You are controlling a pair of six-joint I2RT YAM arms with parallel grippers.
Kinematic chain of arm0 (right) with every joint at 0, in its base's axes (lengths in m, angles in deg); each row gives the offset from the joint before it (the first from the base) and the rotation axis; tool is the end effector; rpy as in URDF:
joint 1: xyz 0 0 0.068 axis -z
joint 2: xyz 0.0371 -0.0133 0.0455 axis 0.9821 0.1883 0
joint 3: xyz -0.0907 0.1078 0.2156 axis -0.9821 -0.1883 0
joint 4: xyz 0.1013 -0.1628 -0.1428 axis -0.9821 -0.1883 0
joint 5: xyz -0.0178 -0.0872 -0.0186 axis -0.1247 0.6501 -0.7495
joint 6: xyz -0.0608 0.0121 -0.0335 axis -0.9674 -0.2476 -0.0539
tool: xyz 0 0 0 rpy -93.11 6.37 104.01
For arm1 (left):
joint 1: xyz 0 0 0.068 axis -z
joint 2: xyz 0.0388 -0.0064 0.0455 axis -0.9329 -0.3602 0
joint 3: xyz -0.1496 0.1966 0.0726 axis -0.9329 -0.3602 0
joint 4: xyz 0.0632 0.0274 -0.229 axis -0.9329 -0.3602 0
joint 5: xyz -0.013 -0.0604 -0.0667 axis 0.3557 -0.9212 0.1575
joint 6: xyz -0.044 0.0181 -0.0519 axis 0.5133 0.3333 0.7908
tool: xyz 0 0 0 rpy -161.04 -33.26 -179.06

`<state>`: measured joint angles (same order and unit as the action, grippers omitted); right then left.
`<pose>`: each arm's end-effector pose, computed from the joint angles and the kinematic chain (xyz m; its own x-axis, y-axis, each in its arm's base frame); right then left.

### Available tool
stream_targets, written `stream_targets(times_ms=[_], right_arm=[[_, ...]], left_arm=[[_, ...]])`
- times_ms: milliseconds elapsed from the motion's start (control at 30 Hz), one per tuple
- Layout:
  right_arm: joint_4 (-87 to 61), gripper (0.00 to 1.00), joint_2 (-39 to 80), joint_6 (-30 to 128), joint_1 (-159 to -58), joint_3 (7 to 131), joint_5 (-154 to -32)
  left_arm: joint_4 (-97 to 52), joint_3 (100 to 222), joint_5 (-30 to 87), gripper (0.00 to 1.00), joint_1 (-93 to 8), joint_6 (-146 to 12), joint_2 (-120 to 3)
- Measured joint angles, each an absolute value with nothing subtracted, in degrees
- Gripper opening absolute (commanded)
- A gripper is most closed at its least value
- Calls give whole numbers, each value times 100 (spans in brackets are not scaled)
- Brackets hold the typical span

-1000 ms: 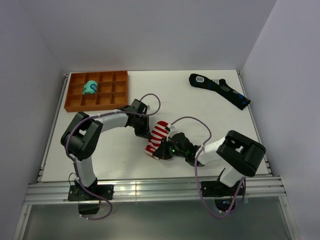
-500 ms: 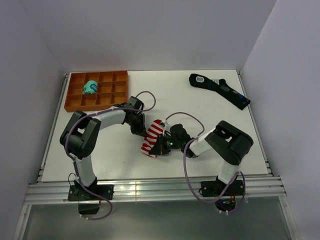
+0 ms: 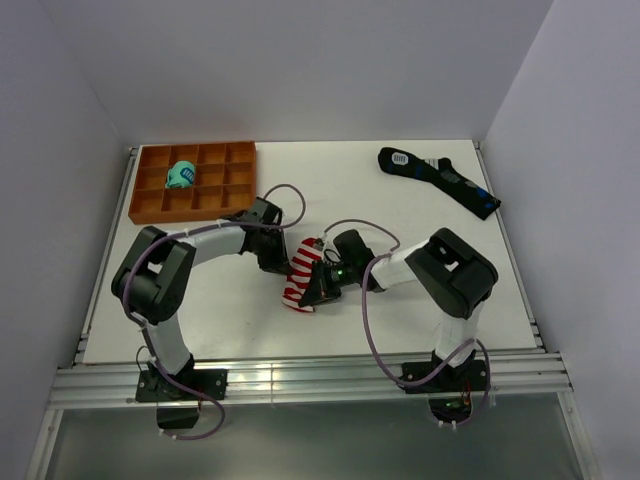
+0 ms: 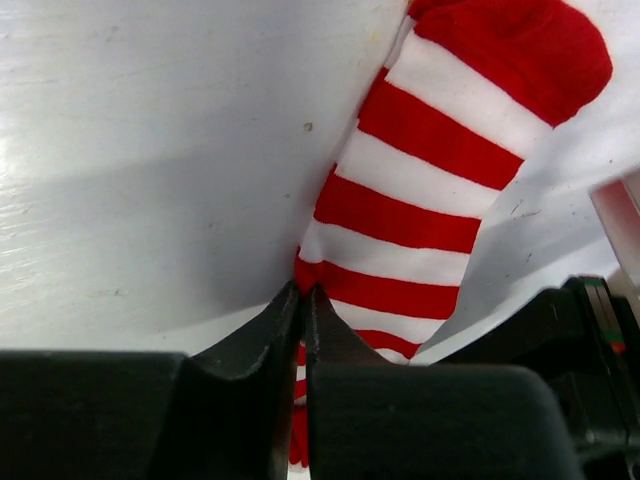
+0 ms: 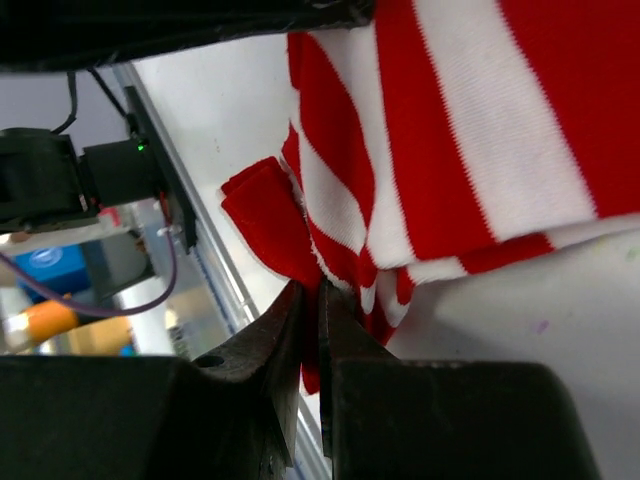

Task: Roll the socks
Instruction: Roll the sock at the center of the board.

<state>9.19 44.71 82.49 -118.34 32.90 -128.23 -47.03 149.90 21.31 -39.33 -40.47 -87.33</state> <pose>0.2183 0.2287 0.0960 -0.9553 -0.1687 -0.2428 -0.2948 0.4814 0.8255 0.2858 -0.1797 0.1282 -0.9754 -0.1303 -0.1779 -0.0376 0.8933 -0.4479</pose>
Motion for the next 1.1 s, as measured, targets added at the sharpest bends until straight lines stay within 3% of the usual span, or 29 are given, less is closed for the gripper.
stream_targets(times_ms=[267,567,833,1100], right_arm=[[301,6,4865,8193,-11647,3646,-13688],[-324,5,5053,7915,-11539,3707,-14379],[-790,5,5129,7552,-11456,3906,-14493],[-1076,5,5217,7334,-11435,4079,-14560]], left_arm=[[-4124,14535,2434,35,-4000,-3951,-8366],[-3606,13257,2812,34,-4073,-3686,-7216],[-2740,11654,2284,39,-3957,-3251,-5070],[-2172,11458,2161,41,-3222,-3175,-5258]])
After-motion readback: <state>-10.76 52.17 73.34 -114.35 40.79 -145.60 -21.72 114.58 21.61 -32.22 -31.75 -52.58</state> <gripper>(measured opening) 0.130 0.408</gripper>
